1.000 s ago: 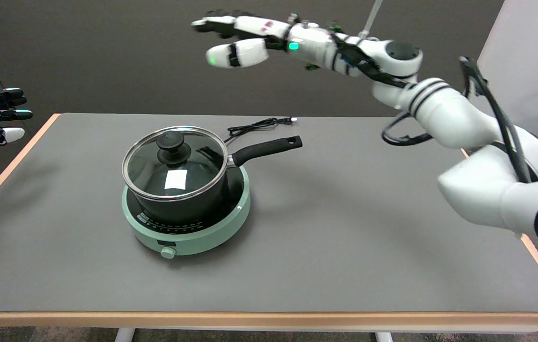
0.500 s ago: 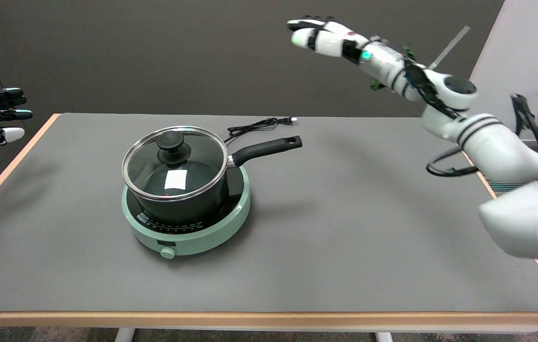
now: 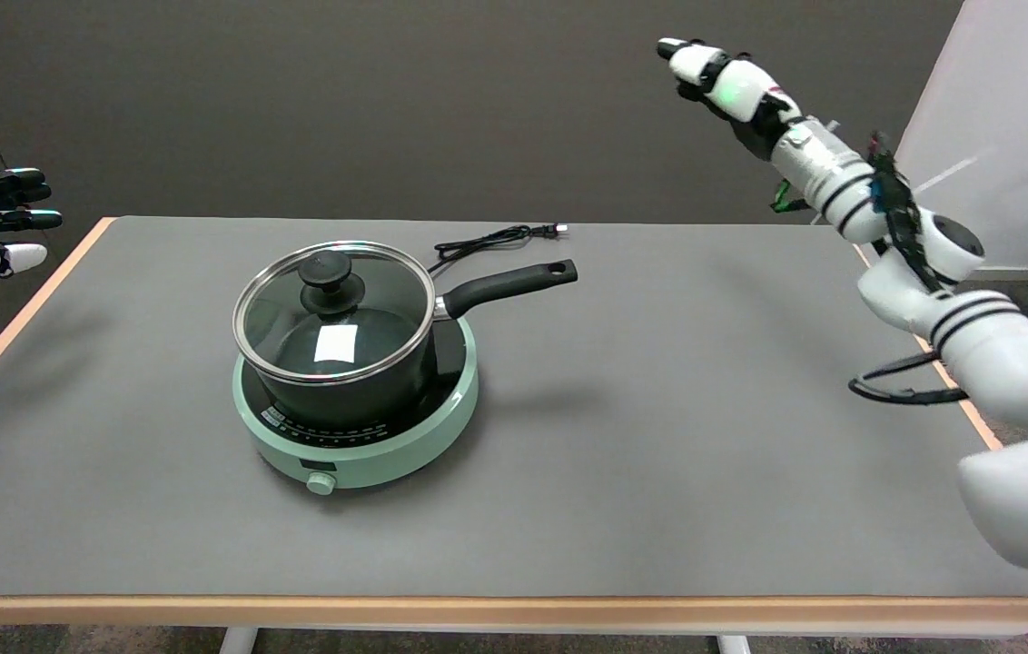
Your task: Place the pot lid onto the soup pot.
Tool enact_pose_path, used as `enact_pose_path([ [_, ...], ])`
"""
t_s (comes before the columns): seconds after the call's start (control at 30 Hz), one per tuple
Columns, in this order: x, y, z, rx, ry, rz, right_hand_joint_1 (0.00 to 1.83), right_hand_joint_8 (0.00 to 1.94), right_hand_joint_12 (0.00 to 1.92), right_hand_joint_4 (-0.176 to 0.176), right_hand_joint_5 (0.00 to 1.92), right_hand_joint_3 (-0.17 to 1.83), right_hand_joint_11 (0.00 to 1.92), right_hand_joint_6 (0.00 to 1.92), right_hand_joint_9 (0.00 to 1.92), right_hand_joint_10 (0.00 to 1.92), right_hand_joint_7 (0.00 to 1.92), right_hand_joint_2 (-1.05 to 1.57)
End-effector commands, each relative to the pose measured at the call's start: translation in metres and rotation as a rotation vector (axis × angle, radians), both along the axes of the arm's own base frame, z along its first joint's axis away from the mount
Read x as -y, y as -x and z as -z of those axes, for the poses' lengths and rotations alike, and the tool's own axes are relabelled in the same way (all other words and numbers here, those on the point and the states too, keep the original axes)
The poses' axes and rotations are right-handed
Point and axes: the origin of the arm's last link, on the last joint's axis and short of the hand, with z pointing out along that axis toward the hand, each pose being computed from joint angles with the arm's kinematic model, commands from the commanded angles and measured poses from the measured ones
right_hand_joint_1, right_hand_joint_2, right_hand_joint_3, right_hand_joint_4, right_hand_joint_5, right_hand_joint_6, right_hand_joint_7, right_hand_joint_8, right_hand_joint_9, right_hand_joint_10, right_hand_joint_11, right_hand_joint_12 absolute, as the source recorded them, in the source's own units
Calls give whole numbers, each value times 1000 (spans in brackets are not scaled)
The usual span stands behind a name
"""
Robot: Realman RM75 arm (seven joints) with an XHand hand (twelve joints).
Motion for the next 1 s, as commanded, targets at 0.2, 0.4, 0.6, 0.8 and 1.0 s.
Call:
enact_pose_path([
  [0.2,-84,21,-42,471,-12,-236,215,101,254,18,213,995,62,174,87,137,68,671],
  [0.4,-106,36,-49,692,-8,-315,561,16,47,-51,162,1063,73,264,114,46,130,659],
  [0.6,-122,59,-43,875,-8,-446,314,161,155,-70,213,1042,-1,185,37,165,43,770],
  [0.8,-129,84,-27,932,45,-483,335,135,-1,-106,228,925,-1,160,-1,161,31,807],
  [1.0,-133,88,-19,927,27,-494,381,124,-1,-114,229,995,-1,177,-1,119,57,783],
])
